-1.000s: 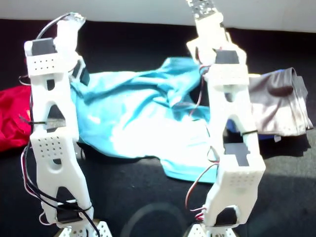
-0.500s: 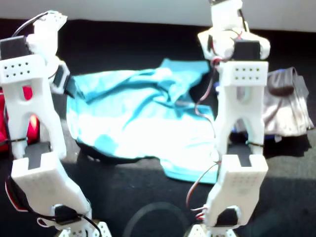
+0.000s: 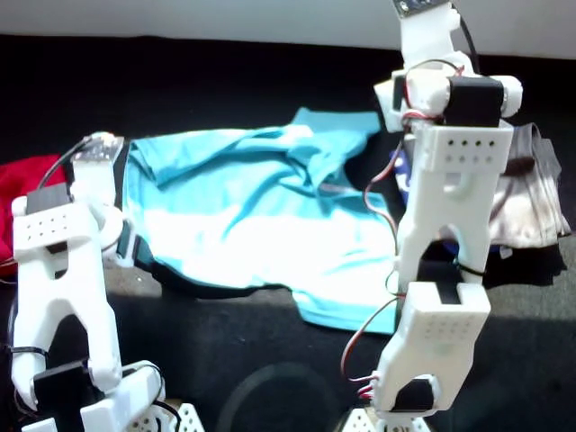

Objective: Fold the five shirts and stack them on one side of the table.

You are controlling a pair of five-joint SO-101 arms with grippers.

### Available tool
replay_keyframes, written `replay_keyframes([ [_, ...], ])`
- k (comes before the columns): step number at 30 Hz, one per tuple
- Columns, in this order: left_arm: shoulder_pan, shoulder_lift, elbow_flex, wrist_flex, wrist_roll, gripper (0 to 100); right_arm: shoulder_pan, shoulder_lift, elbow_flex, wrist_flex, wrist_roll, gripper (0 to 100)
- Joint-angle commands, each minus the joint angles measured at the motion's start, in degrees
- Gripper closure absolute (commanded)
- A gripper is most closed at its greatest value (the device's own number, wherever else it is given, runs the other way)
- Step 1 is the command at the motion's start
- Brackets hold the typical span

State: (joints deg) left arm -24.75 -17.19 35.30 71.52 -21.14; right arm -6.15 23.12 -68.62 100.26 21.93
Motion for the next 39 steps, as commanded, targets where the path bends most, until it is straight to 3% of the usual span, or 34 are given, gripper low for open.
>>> replay_keyframes([
  [1,-1.0,-2.2,5.0,-7.0,2.1,77,1.0,-0.9,-2.2,0.8,-0.4,87.5],
  [7,1.3,-0.4,5.8,-9.9,3.3,77,0.8,-1.5,-1.9,0.9,-0.5,87.5],
  [14,5.2,10.9,4.2,-16.2,10.5,77,0.9,-7.3,3.2,0.9,-0.5,87.5],
  [23,6.5,17.1,-11.9,-7.9,14.9,77,0.7,-13.3,16.3,0.7,-0.5,87.5],
  [35,9.9,17.2,-12.4,-7.5,14.9,77,0.7,-15.1,17.6,0.7,-0.5,87.5],
  [39,10.6,16.5,-13.0,-1.9,14.8,77,0.7,-15.1,17.7,0.7,-0.5,87.5],
])
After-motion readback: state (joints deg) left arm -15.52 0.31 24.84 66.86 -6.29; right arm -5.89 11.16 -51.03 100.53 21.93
